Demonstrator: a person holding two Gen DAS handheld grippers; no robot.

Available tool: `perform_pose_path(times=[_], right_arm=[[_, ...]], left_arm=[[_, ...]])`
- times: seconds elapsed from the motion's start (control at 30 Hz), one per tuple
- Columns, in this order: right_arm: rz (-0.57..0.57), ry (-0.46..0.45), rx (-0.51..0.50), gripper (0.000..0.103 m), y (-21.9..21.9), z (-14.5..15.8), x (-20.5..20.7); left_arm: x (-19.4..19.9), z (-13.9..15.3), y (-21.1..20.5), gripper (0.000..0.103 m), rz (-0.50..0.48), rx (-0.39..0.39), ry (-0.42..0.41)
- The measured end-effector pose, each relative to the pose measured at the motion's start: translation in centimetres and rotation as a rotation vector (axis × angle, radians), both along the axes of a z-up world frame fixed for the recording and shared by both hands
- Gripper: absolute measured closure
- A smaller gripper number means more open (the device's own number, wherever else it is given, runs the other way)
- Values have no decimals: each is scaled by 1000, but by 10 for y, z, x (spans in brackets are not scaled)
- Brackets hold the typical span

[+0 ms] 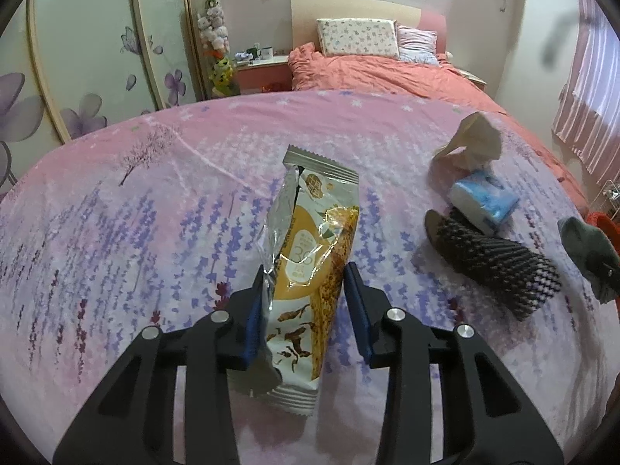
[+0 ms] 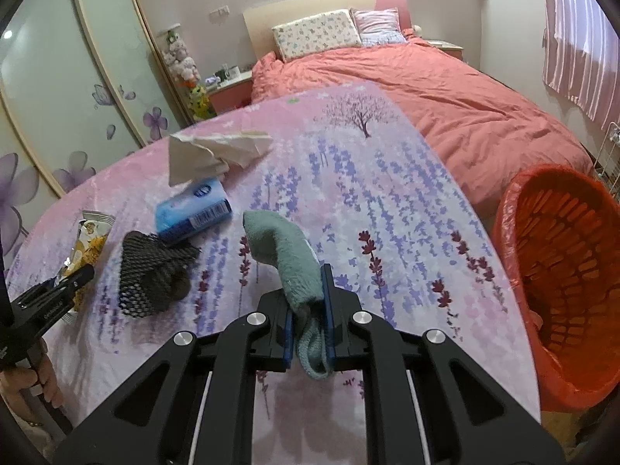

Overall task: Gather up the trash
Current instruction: 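Lift and carry the snack bag and sock in both tools over the orange basket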

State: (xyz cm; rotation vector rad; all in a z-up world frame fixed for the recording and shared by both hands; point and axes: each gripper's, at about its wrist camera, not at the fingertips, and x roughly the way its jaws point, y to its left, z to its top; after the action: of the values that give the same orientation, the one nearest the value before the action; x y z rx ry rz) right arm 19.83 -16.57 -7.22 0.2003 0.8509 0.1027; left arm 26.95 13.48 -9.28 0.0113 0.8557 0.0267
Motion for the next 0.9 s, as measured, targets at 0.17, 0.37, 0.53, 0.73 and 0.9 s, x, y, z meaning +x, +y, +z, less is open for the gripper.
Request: perform_pose_path(times=[0.17, 0.37, 0.53, 0.73, 0.9], right_arm=[[-8, -34, 20, 91, -6, 21, -10], [-32, -84, 39, 91, -17, 46, -26], [-56, -118, 42, 91, -29, 62, -39], [-100, -143, 49, 91, -52, 75, -54], [-143, -156, 51, 91, -76, 77, -66]], left_arm=[[-16, 27, -10, 65, -23, 3, -45], [-37, 68, -39, 64, -66, 15, -102], [-51, 91, -67, 64, -108, 15, -125], [-64, 111, -109, 64, -170, 42, -152], [-71, 122, -141, 64, -223, 44, -171]])
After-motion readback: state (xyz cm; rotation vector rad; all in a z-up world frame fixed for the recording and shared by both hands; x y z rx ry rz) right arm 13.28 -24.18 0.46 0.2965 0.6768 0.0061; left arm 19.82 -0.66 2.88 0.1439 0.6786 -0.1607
